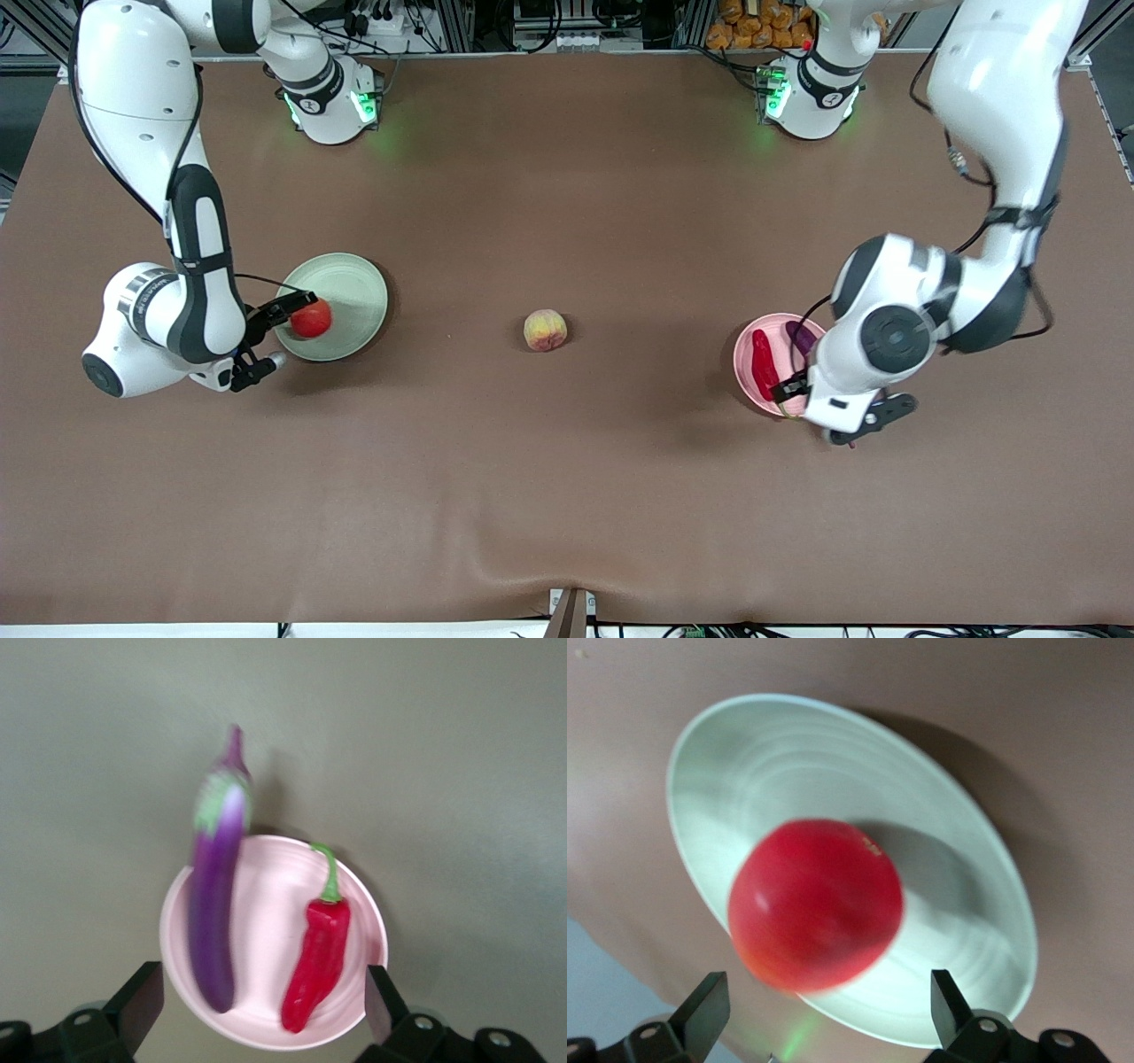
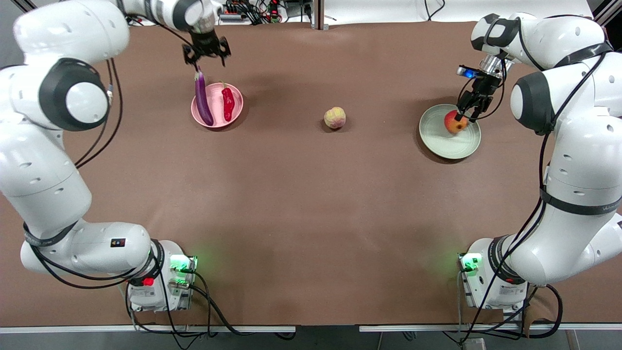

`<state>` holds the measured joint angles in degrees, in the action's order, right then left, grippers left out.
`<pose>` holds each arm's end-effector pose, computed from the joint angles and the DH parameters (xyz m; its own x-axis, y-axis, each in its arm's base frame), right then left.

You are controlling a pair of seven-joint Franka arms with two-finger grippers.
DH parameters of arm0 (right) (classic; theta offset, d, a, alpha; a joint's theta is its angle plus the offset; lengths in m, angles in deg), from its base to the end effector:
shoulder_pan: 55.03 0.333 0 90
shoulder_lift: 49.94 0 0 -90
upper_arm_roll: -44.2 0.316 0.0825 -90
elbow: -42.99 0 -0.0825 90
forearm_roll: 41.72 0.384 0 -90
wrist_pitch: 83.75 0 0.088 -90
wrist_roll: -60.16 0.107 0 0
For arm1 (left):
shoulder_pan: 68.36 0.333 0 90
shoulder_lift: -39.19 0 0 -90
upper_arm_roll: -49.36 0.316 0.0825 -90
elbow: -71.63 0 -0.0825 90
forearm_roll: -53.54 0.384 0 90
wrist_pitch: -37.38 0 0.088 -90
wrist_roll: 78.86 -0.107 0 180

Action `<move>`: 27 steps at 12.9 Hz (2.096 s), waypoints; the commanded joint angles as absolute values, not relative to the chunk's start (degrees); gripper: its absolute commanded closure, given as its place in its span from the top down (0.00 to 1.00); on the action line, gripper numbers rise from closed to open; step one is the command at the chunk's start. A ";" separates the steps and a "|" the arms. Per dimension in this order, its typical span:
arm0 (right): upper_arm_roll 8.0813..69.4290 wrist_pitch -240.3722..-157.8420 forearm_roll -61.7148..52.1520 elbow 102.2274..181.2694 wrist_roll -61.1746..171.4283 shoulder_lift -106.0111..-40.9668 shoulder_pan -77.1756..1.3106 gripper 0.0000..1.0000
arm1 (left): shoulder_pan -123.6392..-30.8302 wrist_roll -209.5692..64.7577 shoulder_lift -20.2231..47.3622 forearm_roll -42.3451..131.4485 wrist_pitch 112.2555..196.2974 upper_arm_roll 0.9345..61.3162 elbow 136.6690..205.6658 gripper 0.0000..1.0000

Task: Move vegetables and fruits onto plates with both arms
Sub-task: 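Release the chili on the pink plate while the right gripper reaches the peach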

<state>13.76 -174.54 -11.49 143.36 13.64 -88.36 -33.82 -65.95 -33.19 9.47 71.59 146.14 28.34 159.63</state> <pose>0.5761 -0.0242 0.1973 0.7822 0.4746 -0.4037 0.2278 -0.8209 -0.5237 0.6592 -0.1606 0.3600 0.9260 0.3774 -0.0097 0.3711 -0.9147 -0.1599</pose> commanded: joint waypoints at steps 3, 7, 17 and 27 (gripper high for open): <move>14.58 -166.91 -9.03 132.04 29.44 -87.99 -29.38 1.00 | -62.47 -40.96 21.42 66.03 137.51 27.48 157.95 1.00; 17.22 -173.36 -0.51 131.32 45.87 -88.35 -21.57 1.00 | -63.08 -46.04 28.18 63.57 128.08 28.26 154.25 1.00; 19.59 -199.12 -0.05 131.23 72.01 -89.48 -1.87 1.00 | -74.42 -72.44 37.34 54.60 118.24 50.33 154.25 1.00; 19.59 -211.54 -7.17 131.49 71.50 -94.06 3.33 1.00 | -74.25 -77.19 40.86 54.51 115.78 50.77 154.69 1.00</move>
